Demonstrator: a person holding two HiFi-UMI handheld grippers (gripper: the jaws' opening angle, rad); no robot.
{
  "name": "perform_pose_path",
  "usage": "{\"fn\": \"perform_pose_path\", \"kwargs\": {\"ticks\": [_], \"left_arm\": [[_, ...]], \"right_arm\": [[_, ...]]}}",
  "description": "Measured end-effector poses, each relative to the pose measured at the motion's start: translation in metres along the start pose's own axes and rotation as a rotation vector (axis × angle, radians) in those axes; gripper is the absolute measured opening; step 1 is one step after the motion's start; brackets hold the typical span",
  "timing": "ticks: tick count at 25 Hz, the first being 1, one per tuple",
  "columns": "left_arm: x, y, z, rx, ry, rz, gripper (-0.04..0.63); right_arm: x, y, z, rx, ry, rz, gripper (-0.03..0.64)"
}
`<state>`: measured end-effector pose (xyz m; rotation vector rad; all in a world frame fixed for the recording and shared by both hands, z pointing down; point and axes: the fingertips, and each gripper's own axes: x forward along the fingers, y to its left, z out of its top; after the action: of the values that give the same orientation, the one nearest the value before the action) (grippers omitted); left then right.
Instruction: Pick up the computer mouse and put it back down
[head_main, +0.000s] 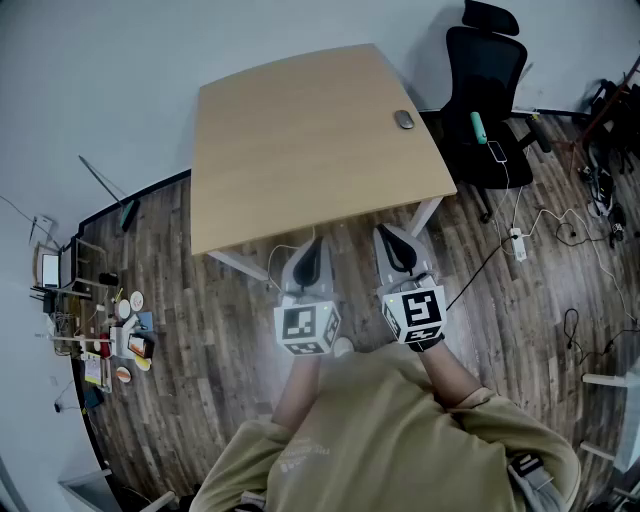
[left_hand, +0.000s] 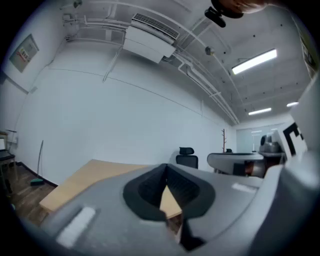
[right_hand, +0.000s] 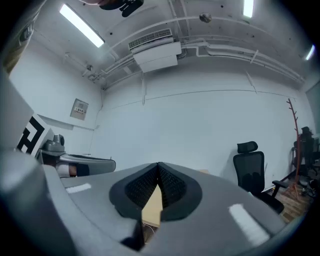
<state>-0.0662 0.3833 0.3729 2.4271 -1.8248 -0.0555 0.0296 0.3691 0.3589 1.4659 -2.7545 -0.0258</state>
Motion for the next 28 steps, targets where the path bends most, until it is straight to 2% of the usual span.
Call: {"fn": "perform_pose_path", "kwargs": {"ticks": [8,14,21,28], "left_arm": [[-0.006,0.044,-0.007,-0.015,-0.005,-0.023,0.002],[0.018,0.057,-0.028,-0.061,0.031,-0.027,0.002],[0.112,0.068,-0.033,-0.049,0.052,-0.004,0.002],[0.238,0.057,0.001,-0.015,0.021,-0.002,0.002]], "right_arm": [[0.031,0.031,-0.017,0.014,0.029,-0.034,0.006],[0.049,0.012,-0.040,0.030,0.079,-0.059,0.006],[0.124,-0.057,-0.049,0.059,0.070,-0.035,0.006],[0.207,-0.161,-0.023,0.075,0.021,-0.012,0.006]]}}
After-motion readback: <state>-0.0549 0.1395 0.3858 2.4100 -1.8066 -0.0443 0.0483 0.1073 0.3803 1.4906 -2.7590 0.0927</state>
